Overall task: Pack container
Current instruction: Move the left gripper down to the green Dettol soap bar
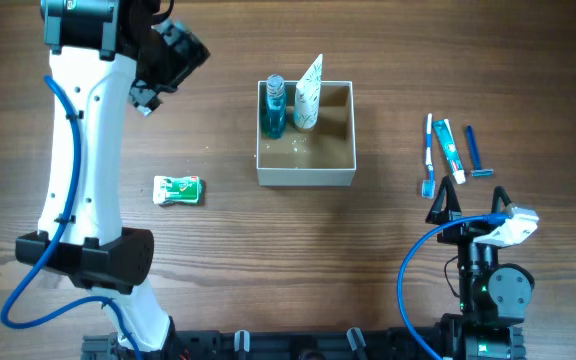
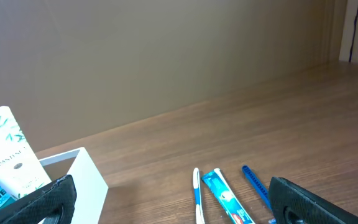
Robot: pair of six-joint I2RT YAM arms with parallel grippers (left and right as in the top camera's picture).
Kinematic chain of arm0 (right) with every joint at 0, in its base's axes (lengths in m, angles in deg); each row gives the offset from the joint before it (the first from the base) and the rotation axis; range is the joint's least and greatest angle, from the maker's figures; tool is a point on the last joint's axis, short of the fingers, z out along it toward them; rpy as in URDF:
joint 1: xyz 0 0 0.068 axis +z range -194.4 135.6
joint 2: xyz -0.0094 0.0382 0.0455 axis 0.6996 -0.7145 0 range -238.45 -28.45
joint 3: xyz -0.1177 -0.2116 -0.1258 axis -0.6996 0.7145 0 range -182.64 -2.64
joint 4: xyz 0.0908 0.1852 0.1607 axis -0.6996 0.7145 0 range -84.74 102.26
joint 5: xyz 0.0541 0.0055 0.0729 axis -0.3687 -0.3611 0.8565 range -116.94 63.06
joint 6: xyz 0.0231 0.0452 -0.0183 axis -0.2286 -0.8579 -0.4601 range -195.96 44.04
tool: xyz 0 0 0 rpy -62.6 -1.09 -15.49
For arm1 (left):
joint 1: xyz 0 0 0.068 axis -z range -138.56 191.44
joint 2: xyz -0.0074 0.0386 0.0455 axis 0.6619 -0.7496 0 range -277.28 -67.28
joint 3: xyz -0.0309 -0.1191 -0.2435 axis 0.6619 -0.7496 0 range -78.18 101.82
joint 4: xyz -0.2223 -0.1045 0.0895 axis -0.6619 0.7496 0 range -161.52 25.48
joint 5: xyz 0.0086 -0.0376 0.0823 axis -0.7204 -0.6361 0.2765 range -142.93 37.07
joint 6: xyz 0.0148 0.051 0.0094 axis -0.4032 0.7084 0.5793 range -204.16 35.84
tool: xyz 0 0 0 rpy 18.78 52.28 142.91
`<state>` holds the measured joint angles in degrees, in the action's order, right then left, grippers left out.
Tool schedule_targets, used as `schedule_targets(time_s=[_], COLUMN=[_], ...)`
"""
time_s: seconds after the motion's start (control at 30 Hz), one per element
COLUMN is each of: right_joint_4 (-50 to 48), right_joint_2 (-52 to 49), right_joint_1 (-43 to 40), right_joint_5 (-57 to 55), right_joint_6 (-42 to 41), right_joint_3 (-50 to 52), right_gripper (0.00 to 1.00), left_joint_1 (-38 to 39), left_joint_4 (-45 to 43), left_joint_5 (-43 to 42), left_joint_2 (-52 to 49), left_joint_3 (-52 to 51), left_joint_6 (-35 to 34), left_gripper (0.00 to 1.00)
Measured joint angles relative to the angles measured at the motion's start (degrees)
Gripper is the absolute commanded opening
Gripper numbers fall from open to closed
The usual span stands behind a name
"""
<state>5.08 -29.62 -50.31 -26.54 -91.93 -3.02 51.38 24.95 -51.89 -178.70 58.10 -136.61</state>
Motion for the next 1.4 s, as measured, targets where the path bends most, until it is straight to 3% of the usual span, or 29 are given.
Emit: schedule_targets(time_s=[0.57, 0.9, 1.4], right_joint_4=[0.0, 0.0, 0.0], right_joint_2=[0.0, 0.0, 0.0], right_joint_1=[0.0, 0.0, 0.0], right_joint_5=[0.0, 0.0, 0.0], right_joint_6=[0.0, 0.0, 0.0], right_joint_3=[0.0, 0.0, 0.0], right_gripper=[1.00, 1.00, 1.00], left_joint_1=[-0.6, -2.1, -3.6], left_joint_4=[-2.3, -12.5, -30.0], left_joint_5=[1.3, -0.3, -1.4], left_joint_2=[0.0, 0.0, 0.0], left_joint_3=[-29.2, -44.2, -58.2], left_joint_6=[-25.5, -28.3, -26.4], left_gripper=[1.00, 1.00, 1.00])
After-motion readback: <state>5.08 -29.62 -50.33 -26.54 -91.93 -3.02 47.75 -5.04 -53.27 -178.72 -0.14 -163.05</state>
